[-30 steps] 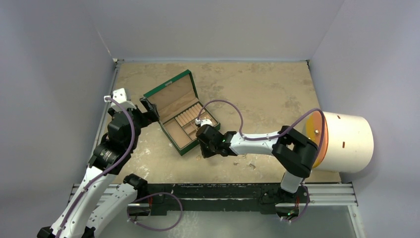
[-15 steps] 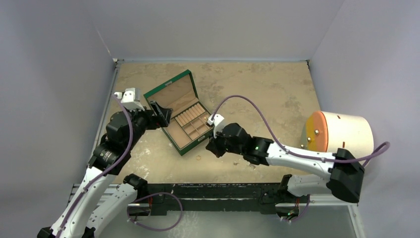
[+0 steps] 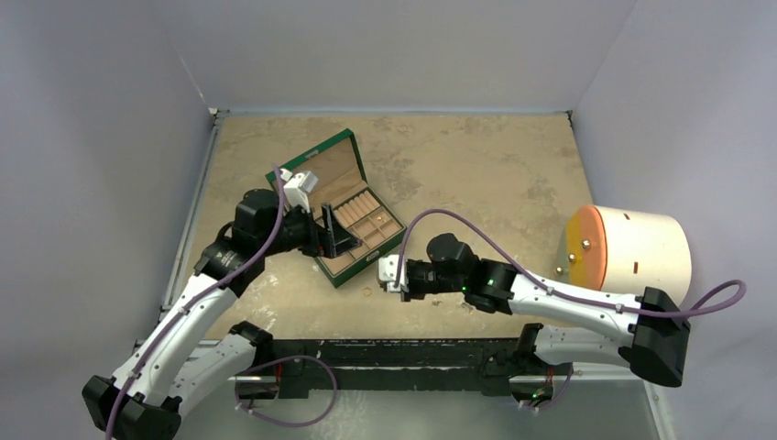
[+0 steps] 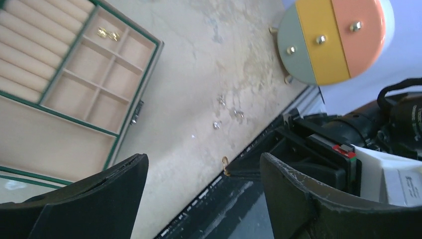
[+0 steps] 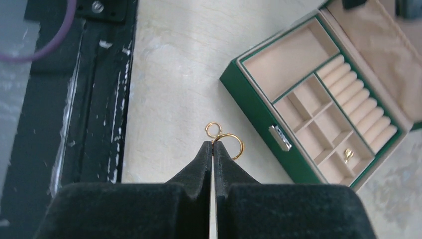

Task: Organize the mixed jewelry

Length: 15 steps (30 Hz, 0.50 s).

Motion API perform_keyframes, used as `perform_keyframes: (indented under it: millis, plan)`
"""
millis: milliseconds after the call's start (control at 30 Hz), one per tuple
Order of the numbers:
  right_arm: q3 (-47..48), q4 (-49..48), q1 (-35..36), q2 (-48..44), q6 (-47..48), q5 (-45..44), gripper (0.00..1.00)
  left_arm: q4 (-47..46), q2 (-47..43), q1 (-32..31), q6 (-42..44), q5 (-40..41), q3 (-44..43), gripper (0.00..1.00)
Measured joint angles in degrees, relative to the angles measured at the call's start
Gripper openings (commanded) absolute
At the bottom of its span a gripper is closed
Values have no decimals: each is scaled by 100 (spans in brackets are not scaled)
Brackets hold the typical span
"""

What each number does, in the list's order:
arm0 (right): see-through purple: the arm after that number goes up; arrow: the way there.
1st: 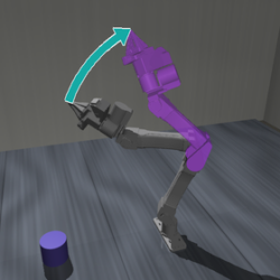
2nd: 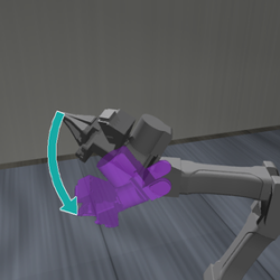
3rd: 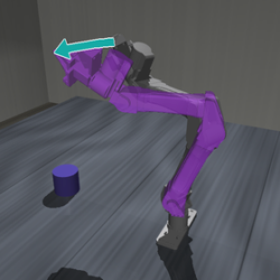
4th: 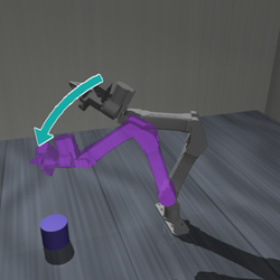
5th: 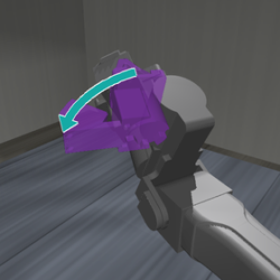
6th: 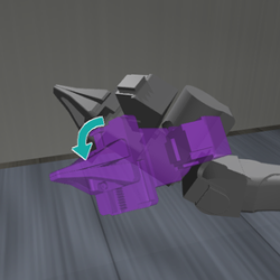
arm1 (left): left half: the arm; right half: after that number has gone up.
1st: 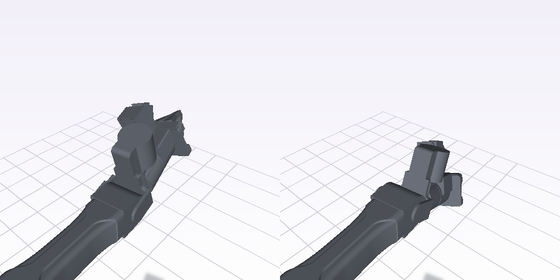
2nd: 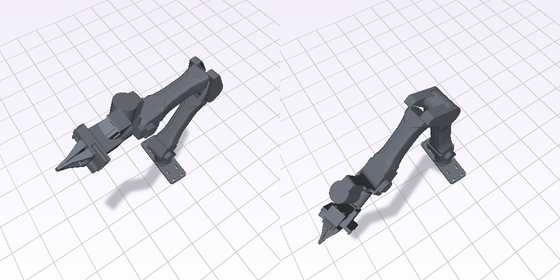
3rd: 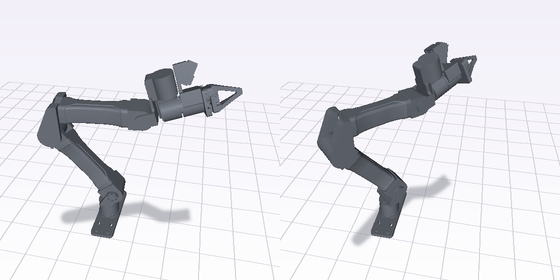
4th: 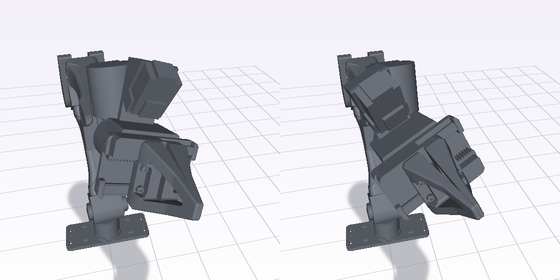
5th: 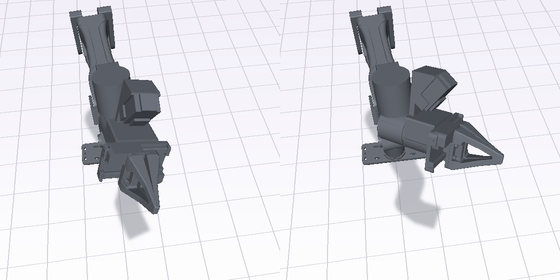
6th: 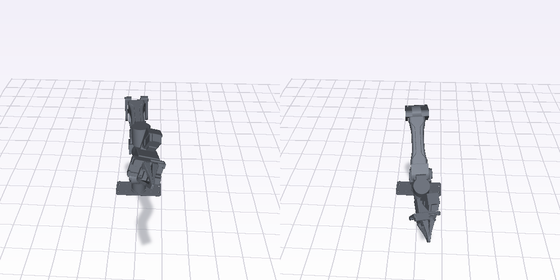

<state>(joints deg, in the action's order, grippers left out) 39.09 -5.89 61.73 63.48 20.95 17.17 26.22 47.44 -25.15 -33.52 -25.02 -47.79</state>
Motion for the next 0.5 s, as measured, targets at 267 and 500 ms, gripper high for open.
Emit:
perform_keyframes:
  millis: [267,500]
  plan:
    - [153,662,20,-105,2212,636,0,66,420,-286,-116,-876,450,76]
    - [756,1368,37,-87,3403,800,0,57,592,-638,-216,-1342,686,66]
